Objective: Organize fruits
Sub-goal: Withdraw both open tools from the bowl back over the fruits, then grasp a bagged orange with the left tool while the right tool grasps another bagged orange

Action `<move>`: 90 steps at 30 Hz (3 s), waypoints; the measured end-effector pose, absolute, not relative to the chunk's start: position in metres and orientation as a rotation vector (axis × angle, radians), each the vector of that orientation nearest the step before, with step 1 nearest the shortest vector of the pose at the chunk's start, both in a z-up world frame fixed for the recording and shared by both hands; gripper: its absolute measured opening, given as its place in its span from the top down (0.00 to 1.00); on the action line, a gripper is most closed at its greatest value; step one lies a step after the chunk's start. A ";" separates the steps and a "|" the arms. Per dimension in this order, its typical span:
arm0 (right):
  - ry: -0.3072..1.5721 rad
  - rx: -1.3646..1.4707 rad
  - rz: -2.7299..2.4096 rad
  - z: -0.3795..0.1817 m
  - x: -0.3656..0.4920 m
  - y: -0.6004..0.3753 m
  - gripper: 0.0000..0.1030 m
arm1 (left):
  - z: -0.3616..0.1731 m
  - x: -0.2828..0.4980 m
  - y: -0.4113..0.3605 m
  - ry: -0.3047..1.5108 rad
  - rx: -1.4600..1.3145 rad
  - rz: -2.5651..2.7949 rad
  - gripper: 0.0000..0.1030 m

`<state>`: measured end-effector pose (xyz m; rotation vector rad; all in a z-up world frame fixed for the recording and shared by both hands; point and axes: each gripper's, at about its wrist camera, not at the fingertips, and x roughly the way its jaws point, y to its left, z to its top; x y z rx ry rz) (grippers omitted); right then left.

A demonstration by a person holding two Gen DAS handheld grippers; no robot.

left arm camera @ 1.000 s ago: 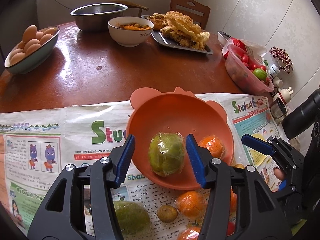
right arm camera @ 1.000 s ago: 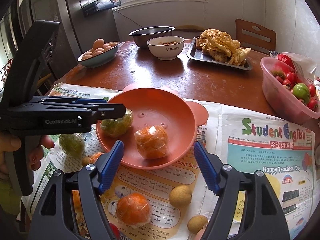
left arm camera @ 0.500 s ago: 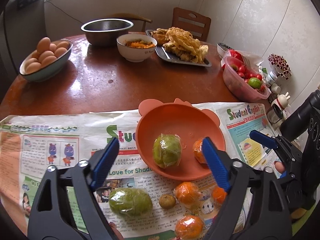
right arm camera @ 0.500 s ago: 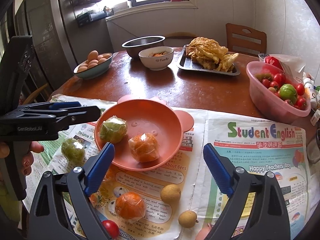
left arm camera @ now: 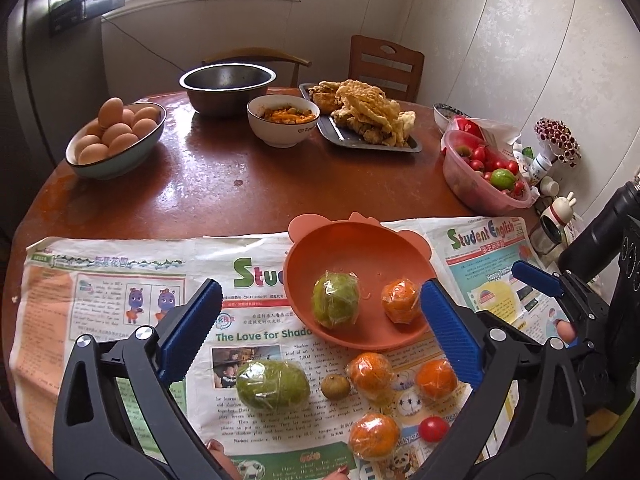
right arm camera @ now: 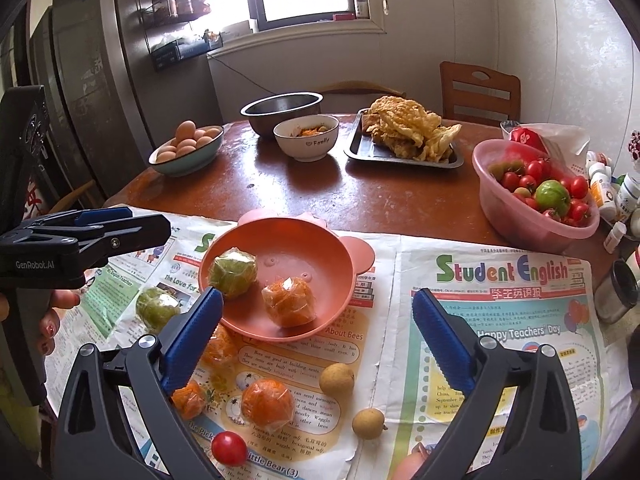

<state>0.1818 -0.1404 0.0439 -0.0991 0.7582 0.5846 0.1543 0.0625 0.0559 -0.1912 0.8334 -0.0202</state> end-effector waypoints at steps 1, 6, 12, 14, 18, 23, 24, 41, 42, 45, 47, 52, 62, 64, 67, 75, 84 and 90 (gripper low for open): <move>0.756 -0.098 0.582 0.045 0.181 -0.141 0.06 | 0.057 0.153 0.062 0.832 -0.188 -0.017 0.09; 0.740 -0.092 0.581 0.053 0.175 -0.145 0.05 | 0.061 0.146 0.061 0.826 -0.185 -0.004 0.09; 0.726 -0.095 0.580 0.060 0.168 -0.148 0.04 | 0.066 0.134 0.060 0.815 -0.187 -0.005 0.09; 0.721 -0.097 0.581 0.061 0.164 -0.149 0.04 | 0.067 0.132 0.059 0.812 -0.187 -0.008 0.09; 0.719 -0.104 0.585 0.063 0.158 -0.150 0.04 | 0.068 0.126 0.056 0.807 -0.186 -0.010 0.09; 0.715 -0.111 0.583 0.066 0.151 -0.151 0.04 | 0.067 0.118 0.054 0.806 -0.185 -0.014 0.09; 0.714 -0.112 0.583 0.066 0.150 -0.152 0.04 | 0.067 0.116 0.054 0.804 -0.186 -0.015 0.09; 0.738 -0.112 0.568 0.054 0.130 -0.163 0.04 | 0.037 0.083 0.049 0.859 -0.192 -0.014 0.09; 0.739 -0.115 0.568 0.053 0.128 -0.163 0.04 | 0.035 0.080 0.049 0.863 -0.190 -0.017 0.09; 0.743 -0.116 0.569 0.051 0.125 -0.165 0.04 | 0.030 0.074 0.047 0.872 -0.191 -0.016 0.09; 0.747 -0.114 0.568 0.049 0.124 -0.165 0.04 | 0.026 0.071 0.046 0.879 -0.192 -0.017 0.09; 0.757 -0.117 0.577 0.043 0.120 -0.165 0.04 | 0.019 0.066 0.043 0.893 -0.188 -0.017 0.09; 0.800 -0.129 0.580 0.025 0.116 -0.162 0.04 | -0.001 0.062 0.030 0.931 -0.157 -0.038 0.09; 0.812 -0.132 0.586 0.021 0.116 -0.160 0.04 | -0.007 0.063 0.026 0.946 -0.153 -0.045 0.09; 0.822 -0.140 0.591 0.015 0.116 -0.156 0.04 | -0.013 0.064 0.023 0.956 -0.151 -0.059 0.09; 0.858 -0.138 0.602 0.003 0.126 -0.153 0.04 | -0.023 0.067 0.020 0.974 -0.134 -0.078 0.11; 0.881 -0.153 0.638 -0.002 0.135 -0.143 0.06 | -0.030 0.070 0.018 0.984 -0.133 -0.107 0.34; 0.913 -0.159 0.673 -0.008 0.140 -0.132 0.22 | -0.032 0.074 0.013 0.987 -0.126 -0.137 0.43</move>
